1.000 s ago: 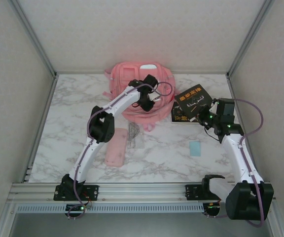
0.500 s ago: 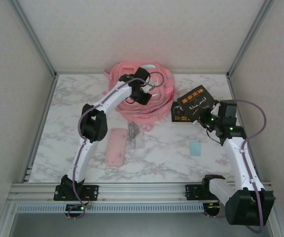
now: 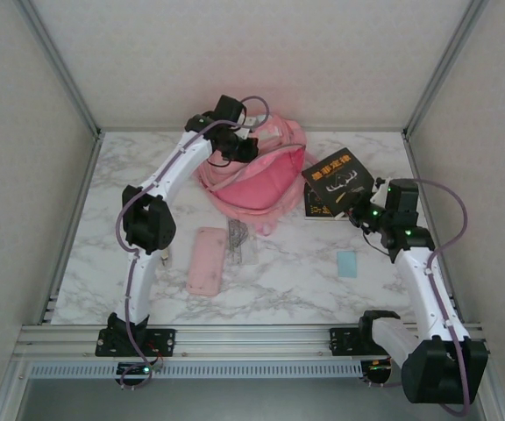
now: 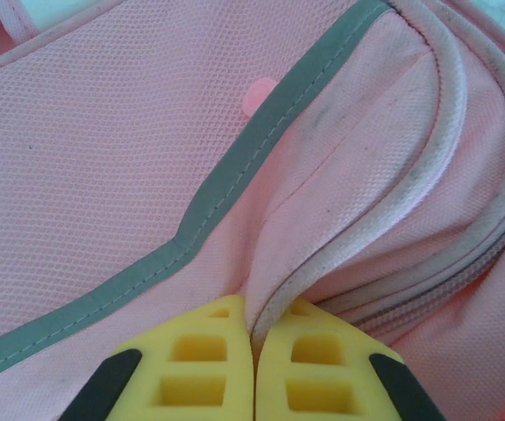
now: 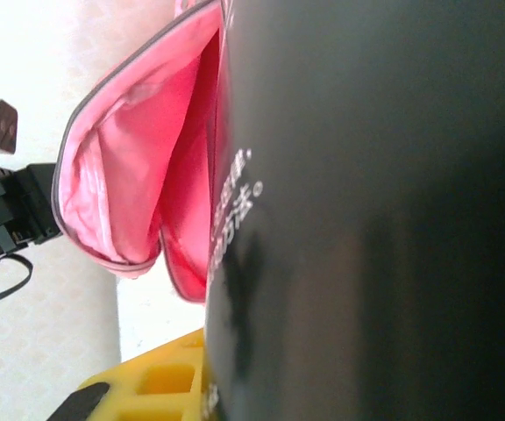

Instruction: Pack the student bag

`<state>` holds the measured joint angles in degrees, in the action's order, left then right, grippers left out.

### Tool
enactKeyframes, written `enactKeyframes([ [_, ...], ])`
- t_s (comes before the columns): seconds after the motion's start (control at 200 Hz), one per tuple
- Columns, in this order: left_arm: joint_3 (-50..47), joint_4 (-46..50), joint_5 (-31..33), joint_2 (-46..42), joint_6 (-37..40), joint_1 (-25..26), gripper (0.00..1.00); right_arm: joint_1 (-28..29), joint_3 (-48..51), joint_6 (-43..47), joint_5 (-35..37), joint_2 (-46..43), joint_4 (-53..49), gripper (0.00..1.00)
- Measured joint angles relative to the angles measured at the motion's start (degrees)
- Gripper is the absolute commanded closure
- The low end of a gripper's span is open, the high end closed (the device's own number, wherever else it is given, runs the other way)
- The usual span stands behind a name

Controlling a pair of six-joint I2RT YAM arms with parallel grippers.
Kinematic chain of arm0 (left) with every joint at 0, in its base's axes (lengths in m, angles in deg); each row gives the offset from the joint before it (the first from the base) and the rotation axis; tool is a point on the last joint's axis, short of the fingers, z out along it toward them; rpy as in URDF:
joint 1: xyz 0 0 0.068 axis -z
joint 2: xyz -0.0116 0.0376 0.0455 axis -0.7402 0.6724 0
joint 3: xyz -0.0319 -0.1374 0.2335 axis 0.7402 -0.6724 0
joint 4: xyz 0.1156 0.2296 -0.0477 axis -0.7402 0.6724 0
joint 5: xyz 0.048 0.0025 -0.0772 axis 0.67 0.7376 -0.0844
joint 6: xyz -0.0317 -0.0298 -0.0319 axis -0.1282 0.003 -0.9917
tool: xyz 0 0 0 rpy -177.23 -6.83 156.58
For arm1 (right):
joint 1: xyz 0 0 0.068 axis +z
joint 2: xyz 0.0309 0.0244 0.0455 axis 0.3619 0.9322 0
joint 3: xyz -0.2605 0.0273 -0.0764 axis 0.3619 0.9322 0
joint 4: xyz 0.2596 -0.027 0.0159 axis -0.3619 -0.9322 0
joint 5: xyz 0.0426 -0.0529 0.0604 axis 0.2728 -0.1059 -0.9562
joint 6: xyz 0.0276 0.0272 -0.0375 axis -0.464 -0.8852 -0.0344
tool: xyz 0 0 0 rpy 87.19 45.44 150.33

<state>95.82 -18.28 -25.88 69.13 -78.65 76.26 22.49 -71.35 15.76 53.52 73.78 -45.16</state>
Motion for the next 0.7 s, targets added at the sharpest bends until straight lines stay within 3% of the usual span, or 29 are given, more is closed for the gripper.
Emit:
enactKeyframes([
  [0.14, 0.9, -0.9, -0.8, 0.0, -2.8, 0.0, 1.0, 6.2, 1.4, -4.7, -0.5, 5.2, 8.3, 1.0],
  [0.355, 2.4, -1.1, -1.3, 0.0, -5.6, 0.0, 1.0, 14.8, -0.1, -10.6, 0.6, 20.0, 21.6, 1.0],
  [0.696, 3.4, -1.6, -1.8, 0.0, -7.5, -0.1, 1.0, 24.2, -16.4, -17.5, 7.6, 47.8, 41.0, 1.0],
])
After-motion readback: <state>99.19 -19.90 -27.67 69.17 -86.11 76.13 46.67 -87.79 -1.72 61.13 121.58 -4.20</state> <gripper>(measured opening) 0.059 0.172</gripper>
